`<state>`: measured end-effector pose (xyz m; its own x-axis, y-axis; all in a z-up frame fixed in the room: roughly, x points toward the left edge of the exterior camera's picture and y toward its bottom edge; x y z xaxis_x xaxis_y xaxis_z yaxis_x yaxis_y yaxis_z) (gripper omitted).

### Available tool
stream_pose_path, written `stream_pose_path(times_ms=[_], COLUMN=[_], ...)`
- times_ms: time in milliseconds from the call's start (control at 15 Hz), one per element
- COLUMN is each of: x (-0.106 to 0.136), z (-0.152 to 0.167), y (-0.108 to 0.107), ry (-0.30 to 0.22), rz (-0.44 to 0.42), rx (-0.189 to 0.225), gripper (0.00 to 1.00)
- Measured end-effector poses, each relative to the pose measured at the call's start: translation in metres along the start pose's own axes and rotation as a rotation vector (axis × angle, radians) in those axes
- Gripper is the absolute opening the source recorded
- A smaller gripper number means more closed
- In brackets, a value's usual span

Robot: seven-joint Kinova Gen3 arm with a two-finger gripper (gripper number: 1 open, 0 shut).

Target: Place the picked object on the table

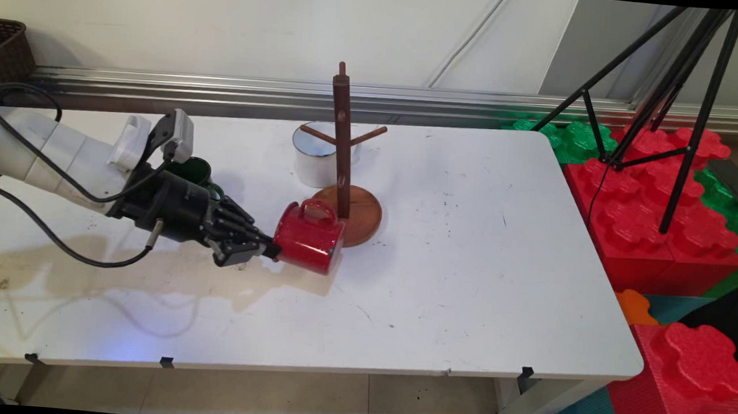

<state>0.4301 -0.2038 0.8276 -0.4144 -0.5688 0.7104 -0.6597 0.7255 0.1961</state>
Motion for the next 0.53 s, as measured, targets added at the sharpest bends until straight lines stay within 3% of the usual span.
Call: stream_pose_path(times_ms=[533], x=[0.0], z=[-0.013], y=[0.0], ry=[-0.102], rz=[0.098], rx=[0.079], gripper=[0.0])
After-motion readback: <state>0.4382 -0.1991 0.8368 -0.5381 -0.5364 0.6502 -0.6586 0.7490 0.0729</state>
